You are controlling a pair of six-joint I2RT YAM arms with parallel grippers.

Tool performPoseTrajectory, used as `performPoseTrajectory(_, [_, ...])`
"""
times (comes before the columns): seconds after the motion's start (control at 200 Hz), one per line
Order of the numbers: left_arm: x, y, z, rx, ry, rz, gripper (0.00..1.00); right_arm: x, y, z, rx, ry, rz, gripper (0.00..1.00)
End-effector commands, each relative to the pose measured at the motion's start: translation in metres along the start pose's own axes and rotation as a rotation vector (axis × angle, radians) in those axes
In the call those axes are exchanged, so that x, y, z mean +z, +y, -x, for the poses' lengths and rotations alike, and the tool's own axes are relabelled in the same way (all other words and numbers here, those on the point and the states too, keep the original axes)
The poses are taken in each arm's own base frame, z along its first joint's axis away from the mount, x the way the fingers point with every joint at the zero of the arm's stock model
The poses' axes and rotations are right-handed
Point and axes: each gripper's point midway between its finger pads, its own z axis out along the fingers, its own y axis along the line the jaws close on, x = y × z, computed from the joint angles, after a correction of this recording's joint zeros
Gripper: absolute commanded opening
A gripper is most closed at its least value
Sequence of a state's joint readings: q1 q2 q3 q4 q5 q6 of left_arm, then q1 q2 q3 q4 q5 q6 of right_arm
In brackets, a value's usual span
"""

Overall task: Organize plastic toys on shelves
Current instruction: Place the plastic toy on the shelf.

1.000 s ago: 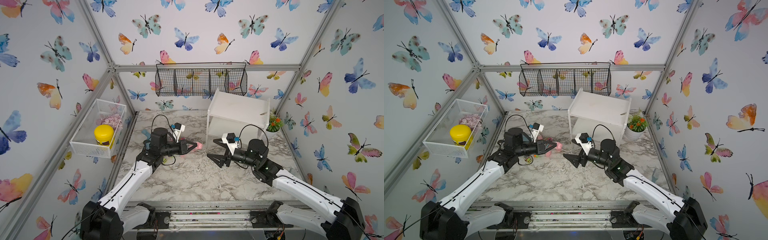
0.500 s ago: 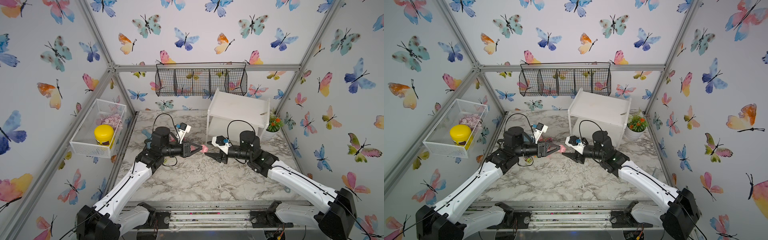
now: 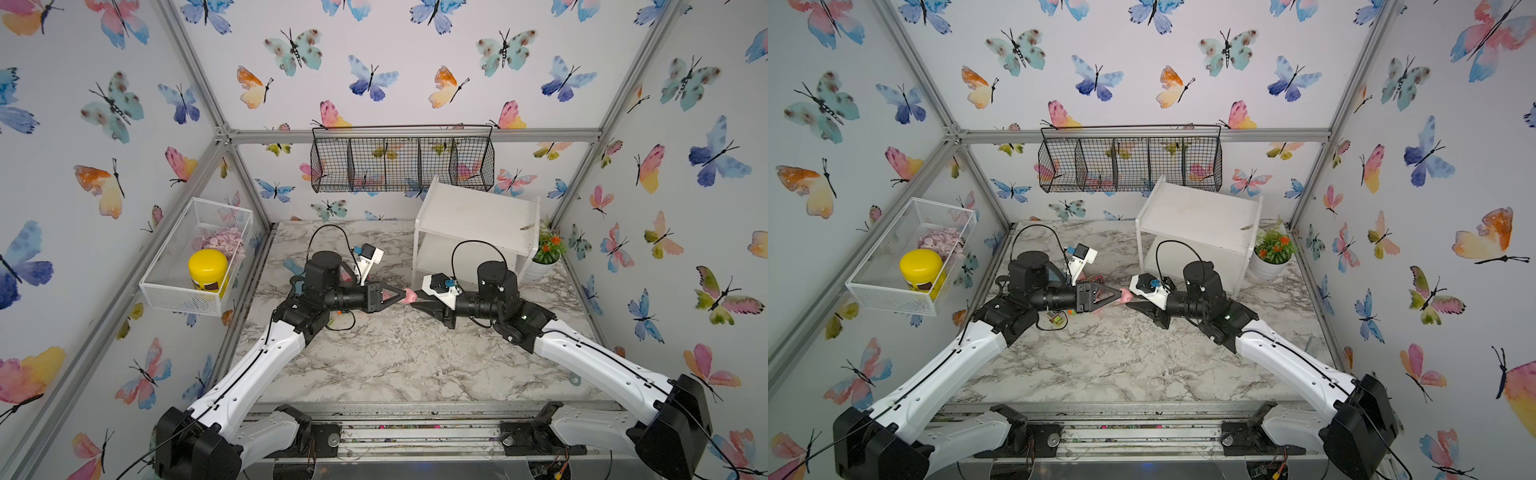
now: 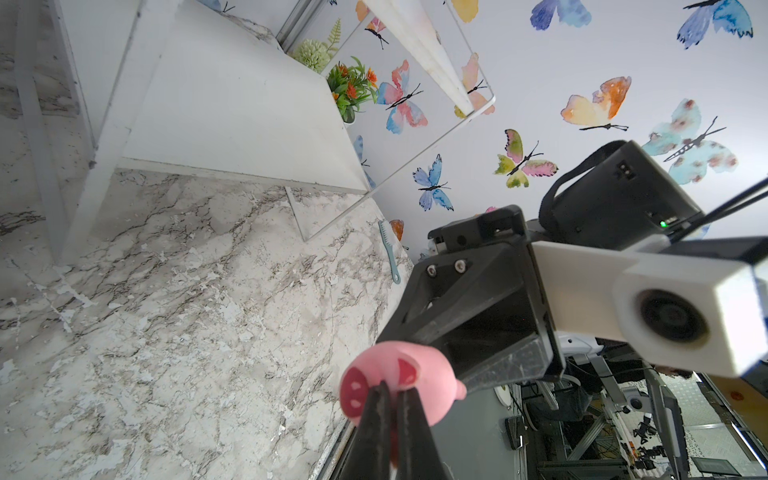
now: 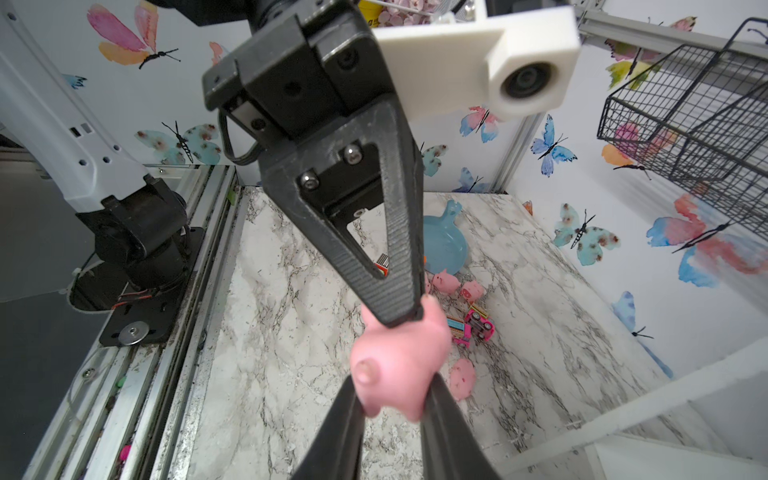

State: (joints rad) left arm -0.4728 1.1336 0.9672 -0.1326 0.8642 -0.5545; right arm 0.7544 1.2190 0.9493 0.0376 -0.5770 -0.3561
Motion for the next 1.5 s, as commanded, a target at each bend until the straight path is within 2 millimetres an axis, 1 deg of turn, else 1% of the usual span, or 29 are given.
performPoseTrajectory(0.0, [0.0, -0.01, 0.003, 0.014, 0.006, -0.027, 0.01, -0.006, 0.002, 0.025, -0.024, -0.064, 0.012, 0.21])
performPoseTrajectory(0.115, [-0.004, -0.018, 0.011, 0.022, -0.018, -0.028, 0.11, -0.008, 0.004, 0.029, -0.007, -0.075, 0.023, 0.19])
performPoseTrajectory(0.205, [-0.009, -0.029, 0.024, 0.047, -0.056, -0.02, 0.26, -0.01, 0.005, 0.034, 0.018, -0.091, 0.031, 0.17])
performPoseTrajectory(0.245, [-0.014, -0.034, 0.031, 0.072, -0.083, -0.006, 0.34, -0.012, 0.006, 0.036, 0.028, -0.097, 0.033, 0.17])
performPoseTrajectory(0.29, [-0.022, -0.039, 0.041, 0.115, -0.121, 0.023, 0.44, -0.013, 0.007, 0.04, 0.043, -0.105, 0.038, 0.17])
performPoseTrajectory(0.37, [-0.04, -0.047, 0.057, 0.25, -0.208, 0.098, 0.57, -0.016, 0.01, 0.044, 0.069, -0.108, 0.059, 0.17])
performPoseTrajectory(0.415, [-0.052, -0.051, 0.065, 0.345, -0.269, 0.153, 0.62, -0.017, 0.013, 0.046, 0.081, -0.107, 0.075, 0.17])
performPoseTrajectory(0.455, [-0.061, -0.058, 0.067, 0.456, -0.308, 0.172, 0.63, -0.018, 0.015, 0.048, 0.092, -0.11, 0.092, 0.17])
performPoseTrajectory(0.491, [-0.067, -0.065, 0.064, 0.569, -0.321, 0.179, 0.63, -0.019, 0.015, 0.049, 0.11, -0.109, 0.102, 0.17])
performPoseTrajectory(0.511, [-0.07, -0.07, 0.06, 0.669, -0.315, 0.179, 0.63, -0.021, 0.016, 0.051, 0.117, -0.113, 0.113, 0.17])
performPoseTrajectory(0.581, [-0.076, -0.084, 0.037, 0.944, -0.296, 0.135, 0.63, -0.025, 0.017, 0.054, 0.145, -0.123, 0.153, 0.17])
performPoseTrajectory(0.671, [-0.076, -0.088, -0.001, 1.24, -0.241, 0.052, 0.64, -0.03, 0.019, 0.057, 0.184, -0.136, 0.215, 0.17])
performPoseTrajectory(0.726, [-0.073, -0.086, -0.021, 1.351, -0.196, -0.001, 0.65, -0.03, 0.021, 0.056, 0.207, -0.136, 0.253, 0.18])
performPoseTrajectory(0.756, [-0.072, -0.084, -0.029, 1.389, -0.176, -0.02, 0.65, -0.03, 0.022, 0.056, 0.213, -0.135, 0.269, 0.17])
performPoseTrajectory(0.801, [-0.07, -0.084, -0.036, 1.409, -0.157, -0.046, 0.64, -0.029, 0.025, 0.056, 0.224, -0.133, 0.294, 0.17])
performPoseTrajectory(0.941, [-0.061, -0.087, -0.037, 1.401, -0.152, -0.09, 0.61, -0.027, 0.027, 0.055, 0.242, -0.131, 0.325, 0.17])
performPoseTrajectory(1.051, [-0.053, -0.086, -0.031, 1.397, -0.159, -0.077, 0.58, -0.026, 0.027, 0.057, 0.241, -0.14, 0.335, 0.17])
performPoseTrajectory(1.226, [-0.039, -0.075, -0.017, 1.392, -0.177, 0.001, 0.55, -0.025, 0.028, 0.057, 0.245, -0.144, 0.35, 0.17])
performPoseTrajectory(1.266, [-0.038, -0.073, -0.013, 1.391, -0.181, 0.019, 0.55, -0.024, 0.028, 0.057, 0.247, -0.143, 0.352, 0.17])
performPoseTrajectory(1.341, [-0.037, -0.07, -0.008, 1.391, -0.188, 0.042, 0.51, -0.024, 0.028, 0.057, 0.248, -0.144, 0.354, 0.17])
performPoseTrajectory(1.497, [-0.035, -0.062, -0.006, 1.379, -0.182, 0.077, 0.48, -0.026, 0.029, 0.058, 0.245, -0.147, 0.353, 0.17])
